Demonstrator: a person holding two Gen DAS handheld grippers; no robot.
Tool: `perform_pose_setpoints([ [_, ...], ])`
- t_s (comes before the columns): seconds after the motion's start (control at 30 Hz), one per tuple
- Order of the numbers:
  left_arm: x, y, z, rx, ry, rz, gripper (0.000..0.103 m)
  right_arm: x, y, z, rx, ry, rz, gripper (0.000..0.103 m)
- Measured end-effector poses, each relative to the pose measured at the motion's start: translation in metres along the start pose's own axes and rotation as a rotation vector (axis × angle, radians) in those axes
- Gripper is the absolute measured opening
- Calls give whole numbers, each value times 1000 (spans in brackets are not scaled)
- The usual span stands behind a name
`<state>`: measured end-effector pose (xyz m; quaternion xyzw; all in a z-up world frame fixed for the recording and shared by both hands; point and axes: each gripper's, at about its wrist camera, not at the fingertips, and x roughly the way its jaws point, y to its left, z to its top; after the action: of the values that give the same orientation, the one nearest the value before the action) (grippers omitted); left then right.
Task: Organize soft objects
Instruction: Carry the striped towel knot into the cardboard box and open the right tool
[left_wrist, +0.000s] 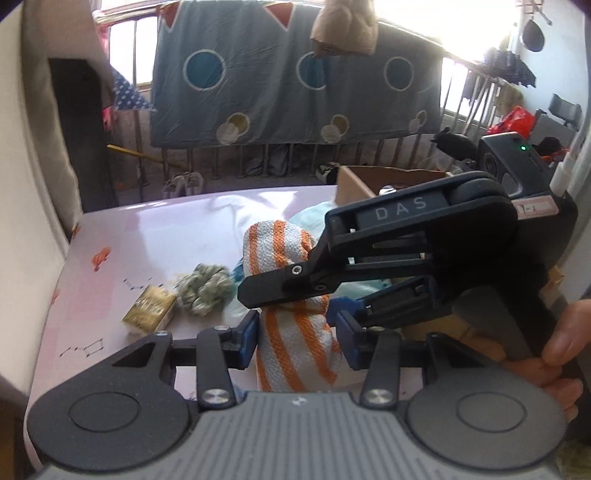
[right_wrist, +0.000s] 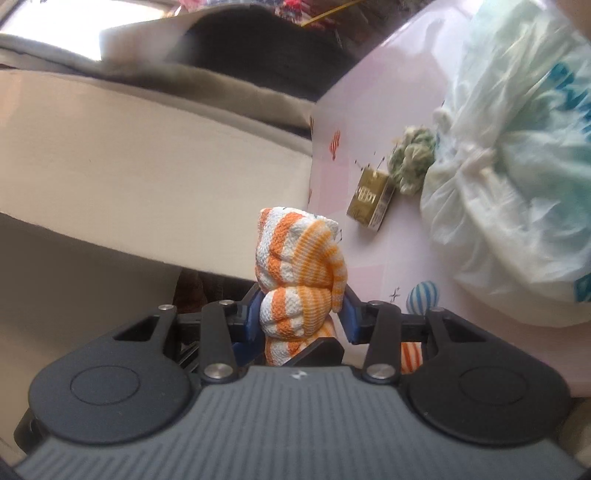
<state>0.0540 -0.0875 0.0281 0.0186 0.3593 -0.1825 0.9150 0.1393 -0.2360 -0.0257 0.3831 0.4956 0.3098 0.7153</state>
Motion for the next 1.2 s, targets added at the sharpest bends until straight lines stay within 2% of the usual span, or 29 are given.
perform_pose_setpoints([
  [0.13,16,-47,29,54,-32,-96,46,-71,-10,10,-7,-121,-22,40],
  [0.27,38,-98,56,82,-46,-228,46,-144,-26,16,3,-249,-63,39],
  [0.33,48,-120,64,88,-47,-285,51,-180,-36,17,15,-309,-92,39],
  [0.47,62,-158,67,121,-40,-330,64,-239,-62,13,44,-401,-159,39],
  [0.6,75,-169,56,129,-1,-327,65,-283,-87,14,50,-466,-274,39],
  [0.77,91,-145,47,83,57,-283,65,-301,-115,26,32,-457,-465,39],
  [0.93,94,-115,46,47,75,-246,65,-288,-130,48,-48,-323,-768,43],
  [1.03,94,-104,47,34,74,-235,65,-272,-137,54,-122,-276,-969,57],
  [1.2,93,-94,47,27,68,-225,65,-259,-130,56,-204,-280,-1035,70],
])
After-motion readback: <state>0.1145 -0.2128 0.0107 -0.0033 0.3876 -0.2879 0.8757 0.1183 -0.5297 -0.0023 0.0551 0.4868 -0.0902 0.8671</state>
